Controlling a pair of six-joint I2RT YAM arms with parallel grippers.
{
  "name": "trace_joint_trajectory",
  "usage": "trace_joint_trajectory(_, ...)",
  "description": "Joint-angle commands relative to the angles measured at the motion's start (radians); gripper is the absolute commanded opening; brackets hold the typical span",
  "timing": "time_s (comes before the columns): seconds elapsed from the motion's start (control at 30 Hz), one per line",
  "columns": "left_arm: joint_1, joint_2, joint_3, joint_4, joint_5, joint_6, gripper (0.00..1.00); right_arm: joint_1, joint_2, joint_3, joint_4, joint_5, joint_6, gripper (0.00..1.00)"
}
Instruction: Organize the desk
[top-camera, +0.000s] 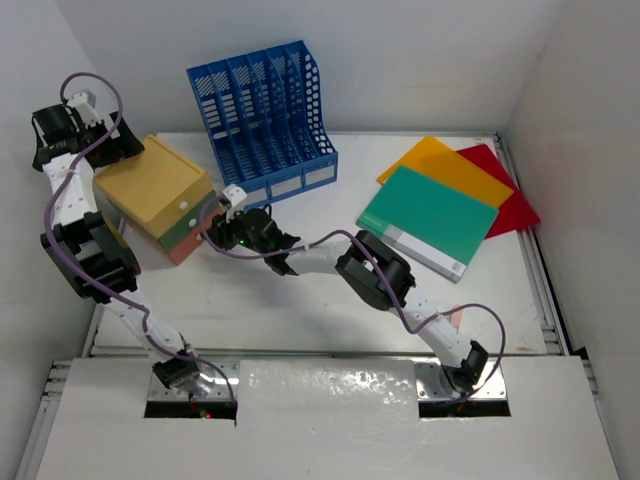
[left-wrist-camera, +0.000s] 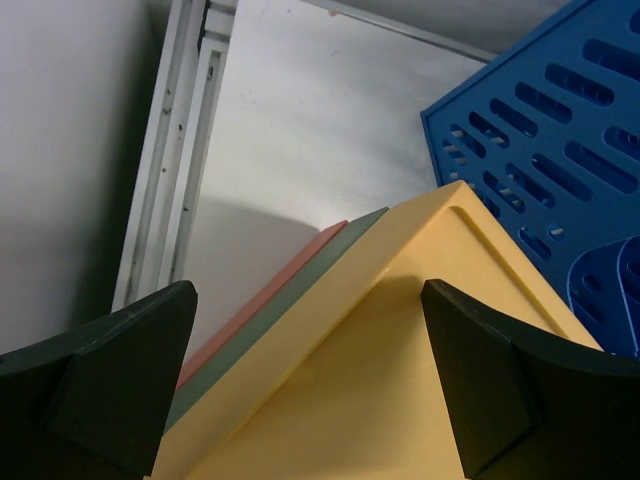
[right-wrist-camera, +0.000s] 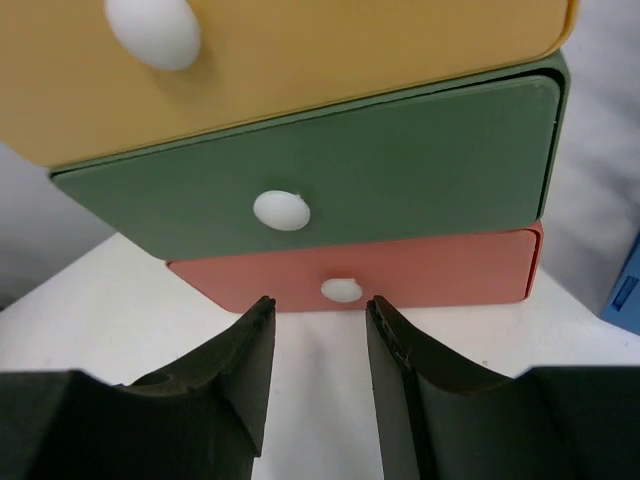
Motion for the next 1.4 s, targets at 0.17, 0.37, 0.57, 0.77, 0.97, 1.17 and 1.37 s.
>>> trace_joint_trajectory(0.17,-0.046,-0.05,-0.157,-0.028,-0.01,0.091,0.89,0.002,0.04,0.077,-0.108,0.005,-0.106,0.41)
trace_joint_trajectory(0.37,-0.071,-0.092,-0.241,-0.037,0.007,0.139,0.88,0.003,0.024,0.041,-0.088,0.015,-0.104,0.42)
trace_joint_trajectory(0.57,-0.072,-0.11,-0.301,-0.023,-0.003,0.15,0.88,0.002,0.112,0.161,-0.134,0.025,-0.121,0.43)
trace_joint_trajectory(0.77,-0.078,-0.133,-0.342,-0.023,0.004,0.165,0.88,0.002,0.113,0.111,-0.051,-0.01,-0.19,0.44)
trace_joint_trajectory(0.97,-0.078,-0.187,-0.416,-0.022,0.025,0.179,0.87,0.007,0.116,0.07,0.051,0.028,-0.282,0.44)
trace_joint_trajectory(1.17,-0.08,-0.221,-0.456,-0.022,0.025,0.19,0.87,0.013,0.125,0.07,0.093,0.03,-0.368,0.45)
trace_joint_trajectory(1.37,-0.081,-0.215,-0.439,-0.022,0.008,0.185,0.87,0.013,0.138,0.092,0.088,0.033,-0.383,0.45)
